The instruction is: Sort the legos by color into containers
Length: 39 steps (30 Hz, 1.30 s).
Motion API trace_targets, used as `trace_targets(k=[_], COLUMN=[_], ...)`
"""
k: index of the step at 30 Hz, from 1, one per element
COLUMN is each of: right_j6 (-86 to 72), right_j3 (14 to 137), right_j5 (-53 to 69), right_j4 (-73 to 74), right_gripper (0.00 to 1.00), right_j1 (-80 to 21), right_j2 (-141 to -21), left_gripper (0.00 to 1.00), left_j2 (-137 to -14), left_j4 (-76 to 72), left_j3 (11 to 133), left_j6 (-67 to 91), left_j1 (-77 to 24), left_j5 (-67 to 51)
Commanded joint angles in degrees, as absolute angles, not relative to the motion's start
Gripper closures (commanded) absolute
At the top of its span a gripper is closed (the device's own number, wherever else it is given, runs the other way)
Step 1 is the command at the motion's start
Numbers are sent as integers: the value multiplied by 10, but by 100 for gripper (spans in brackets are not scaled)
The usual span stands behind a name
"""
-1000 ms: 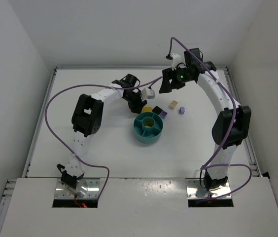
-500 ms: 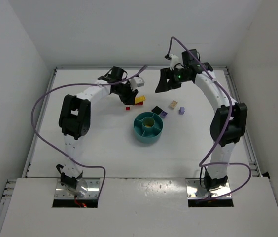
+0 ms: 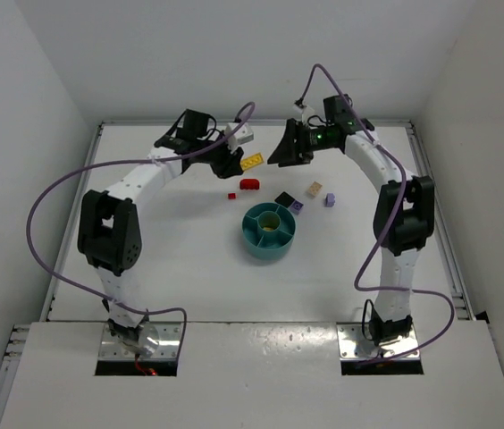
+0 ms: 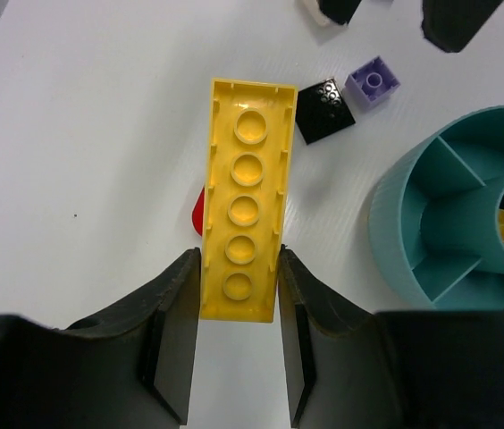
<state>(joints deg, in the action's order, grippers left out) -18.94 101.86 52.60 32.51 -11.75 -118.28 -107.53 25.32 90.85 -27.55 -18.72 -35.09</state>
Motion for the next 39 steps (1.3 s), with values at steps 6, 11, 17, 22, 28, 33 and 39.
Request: trace_targets(k=[6,11,17,22,28,33,39], right_j6=[-294,-311,-323,-333,-333,-317,-195], right_j3=[1015,1015,1015,987,952,952,1003], right_j5=[644,656,670,690,708,687,604], right_j4=[220,209,189,182,182,190,306], right_gripper=[30,30,39,70,81,95,99], right_j1=[-124,-124,-124,-119,-119,-113,-108], right_j2=[-1206,-1217,-1217,-1217,-1189,-1183,-1165], left_gripper=[97,97,97,97,98,74,0], left_j2=[-1016,-1010,-1005,-1005,-1011,-1011,-982], left_j4=[223,218,207,191,175,169,163], left_j3=[882,882,882,882,882,877,850], left_j6=[-251,-245,-235,-222,-210,-198,-157], left_j1=[-208,-225,-243,-249,-254,-254,-254], left_j5=[-372,-372,-372,-353,-347,-340,-274])
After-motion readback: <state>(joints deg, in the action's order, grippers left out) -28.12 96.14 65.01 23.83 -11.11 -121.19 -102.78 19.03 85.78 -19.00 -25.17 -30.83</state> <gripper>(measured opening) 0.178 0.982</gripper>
